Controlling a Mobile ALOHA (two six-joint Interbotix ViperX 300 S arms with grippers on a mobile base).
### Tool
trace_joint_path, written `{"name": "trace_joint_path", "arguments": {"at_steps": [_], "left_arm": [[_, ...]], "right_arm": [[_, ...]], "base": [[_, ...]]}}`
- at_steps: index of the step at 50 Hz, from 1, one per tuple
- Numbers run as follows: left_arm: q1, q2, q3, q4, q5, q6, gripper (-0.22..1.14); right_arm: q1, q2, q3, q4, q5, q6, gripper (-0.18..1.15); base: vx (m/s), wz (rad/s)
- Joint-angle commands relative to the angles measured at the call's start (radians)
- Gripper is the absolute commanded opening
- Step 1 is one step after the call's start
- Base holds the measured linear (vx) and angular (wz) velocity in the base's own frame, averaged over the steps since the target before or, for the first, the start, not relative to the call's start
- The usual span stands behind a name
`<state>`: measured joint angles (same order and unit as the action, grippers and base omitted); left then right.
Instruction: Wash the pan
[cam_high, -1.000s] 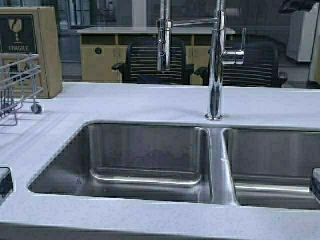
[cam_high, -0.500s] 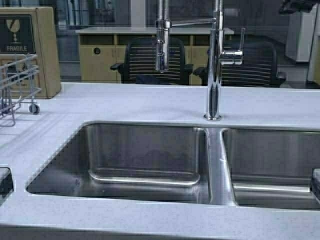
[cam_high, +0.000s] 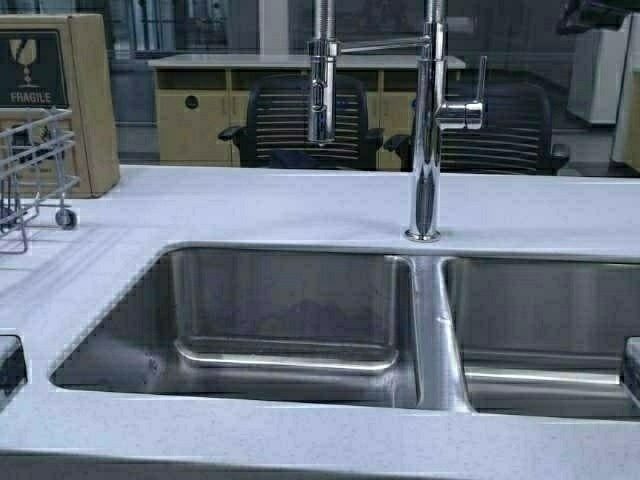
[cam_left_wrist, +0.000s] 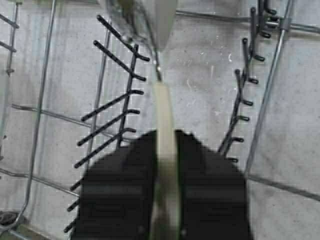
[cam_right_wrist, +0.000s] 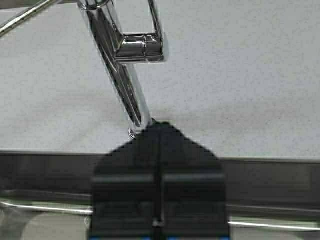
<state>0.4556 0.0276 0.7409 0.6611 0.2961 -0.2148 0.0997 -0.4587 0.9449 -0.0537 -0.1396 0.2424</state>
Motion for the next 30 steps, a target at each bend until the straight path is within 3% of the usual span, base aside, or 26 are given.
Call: {"name": "trace_joint_path", "arguments": {"at_steps": [1, 6, 30], "left_arm": [[0.018, 0.012, -0.032, 0.0, 0.011, -0.028, 0.8], [0.018, 0.02, -0.038, 0.0, 0.015, -0.035, 1.05], [0.017, -0.009, -0.055, -0.002, 0.015, -0.052, 1.01]], "right_arm": [[0.002, -0.003, -0.012, -0.002, -0.011, -0.002, 0.05], [0.0, -0.003, -0.012, -0.003, -0.011, -0.002, 0.05], [0.0, -0.003, -0.012, -0.002, -0.011, -0.002, 0.05]], "base": [[0.0, 0.0], [0.0, 0.0], [0.0, 0.0]]}}
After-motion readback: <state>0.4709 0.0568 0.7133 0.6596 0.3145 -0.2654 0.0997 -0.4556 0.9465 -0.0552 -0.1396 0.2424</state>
